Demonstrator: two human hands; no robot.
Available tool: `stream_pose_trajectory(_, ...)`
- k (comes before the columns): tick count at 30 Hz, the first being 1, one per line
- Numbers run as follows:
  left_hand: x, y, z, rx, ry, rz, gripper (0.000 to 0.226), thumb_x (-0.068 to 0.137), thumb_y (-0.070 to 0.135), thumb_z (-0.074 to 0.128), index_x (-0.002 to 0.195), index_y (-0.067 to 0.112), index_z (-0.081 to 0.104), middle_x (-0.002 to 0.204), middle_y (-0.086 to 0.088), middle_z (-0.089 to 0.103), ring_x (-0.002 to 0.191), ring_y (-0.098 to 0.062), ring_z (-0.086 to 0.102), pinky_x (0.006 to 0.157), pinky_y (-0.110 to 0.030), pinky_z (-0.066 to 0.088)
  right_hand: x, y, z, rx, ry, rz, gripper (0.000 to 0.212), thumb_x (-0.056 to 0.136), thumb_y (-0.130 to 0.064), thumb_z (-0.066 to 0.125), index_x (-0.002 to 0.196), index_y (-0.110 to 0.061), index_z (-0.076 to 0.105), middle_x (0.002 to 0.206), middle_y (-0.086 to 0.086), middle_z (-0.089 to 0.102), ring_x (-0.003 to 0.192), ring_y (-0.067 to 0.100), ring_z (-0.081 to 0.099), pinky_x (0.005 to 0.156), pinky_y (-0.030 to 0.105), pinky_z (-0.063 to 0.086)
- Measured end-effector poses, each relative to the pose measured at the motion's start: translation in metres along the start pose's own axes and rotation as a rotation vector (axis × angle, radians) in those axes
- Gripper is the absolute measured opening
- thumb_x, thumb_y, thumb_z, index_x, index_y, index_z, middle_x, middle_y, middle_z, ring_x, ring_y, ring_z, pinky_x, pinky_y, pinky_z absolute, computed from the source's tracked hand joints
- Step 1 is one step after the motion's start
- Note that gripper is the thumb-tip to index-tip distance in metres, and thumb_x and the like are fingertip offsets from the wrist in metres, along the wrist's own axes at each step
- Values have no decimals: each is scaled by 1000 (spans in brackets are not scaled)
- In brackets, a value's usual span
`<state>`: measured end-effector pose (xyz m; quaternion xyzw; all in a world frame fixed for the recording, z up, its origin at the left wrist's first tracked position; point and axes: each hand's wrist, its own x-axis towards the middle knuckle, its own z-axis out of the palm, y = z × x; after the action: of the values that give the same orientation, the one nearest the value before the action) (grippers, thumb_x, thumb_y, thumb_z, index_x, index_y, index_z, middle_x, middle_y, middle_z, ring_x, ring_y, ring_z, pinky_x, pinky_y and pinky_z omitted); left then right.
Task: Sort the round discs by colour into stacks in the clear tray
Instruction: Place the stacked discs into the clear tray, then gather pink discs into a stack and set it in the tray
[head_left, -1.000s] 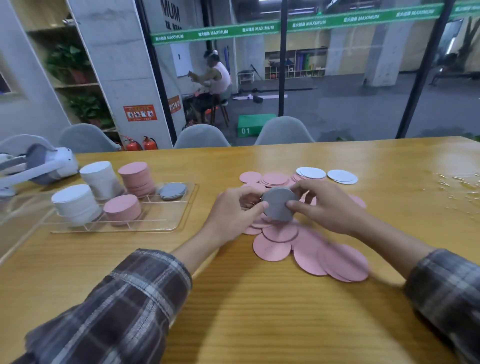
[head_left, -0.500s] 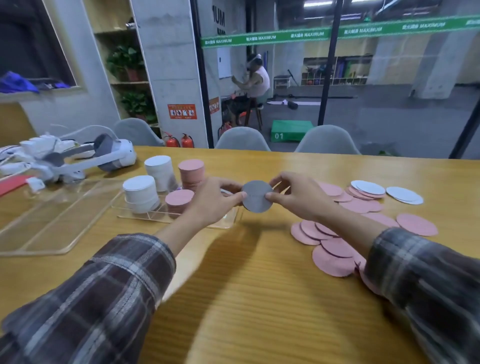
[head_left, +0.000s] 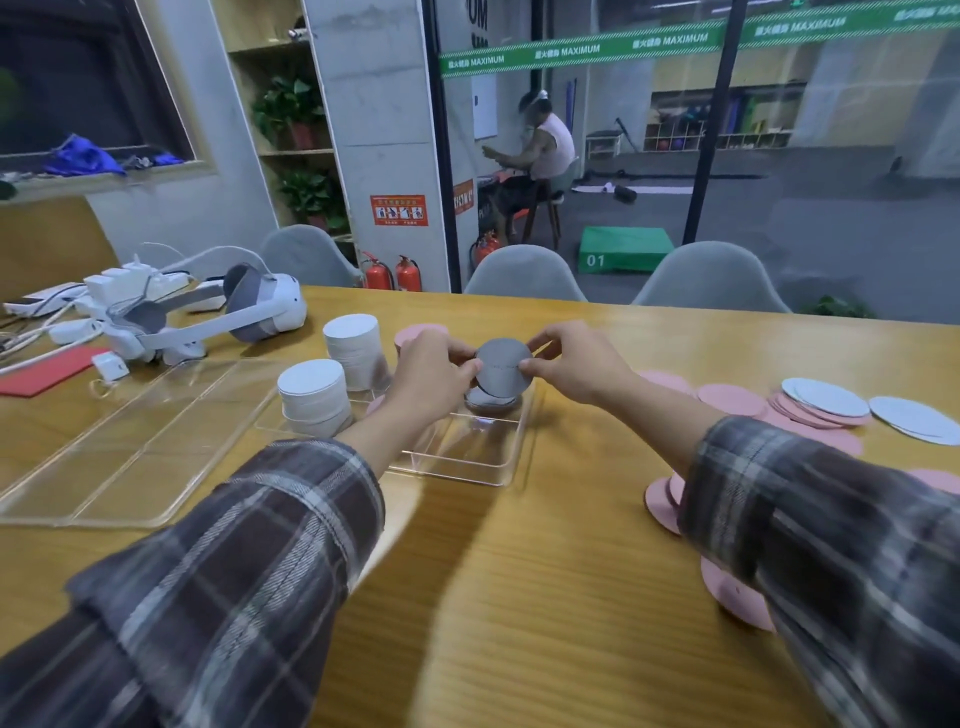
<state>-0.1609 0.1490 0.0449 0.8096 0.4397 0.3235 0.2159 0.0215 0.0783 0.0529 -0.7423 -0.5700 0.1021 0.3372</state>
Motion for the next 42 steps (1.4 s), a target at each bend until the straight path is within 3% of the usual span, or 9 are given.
stream_pose_trajectory(3, 5, -4, 6, 71, 13, 7, 18, 99, 18, 66, 105, 14, 82, 91, -3, 79, 92, -21, 69, 64, -24, 45, 11, 2, 7, 13, -20, 20, 25, 92, -31, 75, 113, -18, 73, 106, 2, 74, 94, 12, 62, 74, 25, 44)
stream_pose_trajectory(6, 7, -9, 9, 76, 20, -11, 27, 99, 18, 68, 125, 12, 74, 94, -3, 78, 89, -15, 68, 73, -19, 45, 19, 3, 14, -13, -77, 40, 31, 92, -31, 74, 118, -14, 74, 116, 6, 73, 104, 19, 64, 79, 27, 47)
stream_pose_trajectory(9, 10, -15, 9, 98, -11, -8, 25, 98, 18, 68, 120, 12, 77, 86, 0, 77, 74, -8, 69, 55, -5, 41, 23, 5, 20, -21, -104, 44, 33, 94, -32, 72, 120, -12, 74, 120, 5, 73, 107, 20, 63, 80, 27, 44)
stream_pose_trajectory(11, 12, -18, 8, 128, -21, -5, 20, 96, 16, 69, 114, 13, 79, 90, 0, 78, 78, -9, 69, 56, -4, 42, 25, 6, 22, -42, -130, 38, 32, 96, -33, 69, 120, -13, 75, 119, 5, 74, 103, 19, 62, 79, 27, 43)
stream_pose_trajectory(15, 14, -20, 11, 146, -35, 16, 18, 94, 15, 69, 108, 15, 81, 92, -2, 77, 91, -19, 69, 84, -34, 58, 27, 7, 28, -57, -145, 31, 32, 99, -32, 65, 122, -12, 73, 118, 6, 73, 104, 20, 63, 82, 29, 46)
stream_pose_trajectory(20, 11, -21, 16, 193, -15, 79, 15, 95, 17, 71, 104, 14, 82, 92, -2, 76, 91, -22, 68, 84, -44, 58, 23, 12, 34, -71, -89, 7, 27, 97, -34, 66, 116, -17, 74, 115, 5, 73, 112, 23, 63, 94, 37, 52)
stream_pose_trajectory(32, -15, 25, 11, 176, -49, 215, 17, 97, 13, 66, 103, 7, 82, 99, -6, 79, 92, -21, 69, 85, -39, 57, -17, 19, -19, -117, -19, -50, 24, 98, -33, 65, 116, -19, 73, 110, -1, 73, 102, 18, 64, 91, 37, 54)
stream_pose_trajectory(37, -31, 58, 26, 164, -133, 296, 15, 96, 21, 68, 102, 18, 82, 97, 3, 79, 91, -13, 67, 86, -32, 55, -56, 38, -53, -147, -15, -48, 19, 97, -31, 67, 110, -20, 75, 107, 0, 74, 99, 18, 65, 90, 36, 54)
stream_pose_trajectory(42, -54, 89, 51, 114, -283, 380, 13, 95, 24, 71, 99, 21, 82, 93, 7, 79, 87, -9, 68, 87, -35, 56, -100, 69, -81, -160, 1, -21, 15, 95, -26, 68, 106, -19, 76, 105, 0, 75, 90, 13, 62, 80, 28, 48)
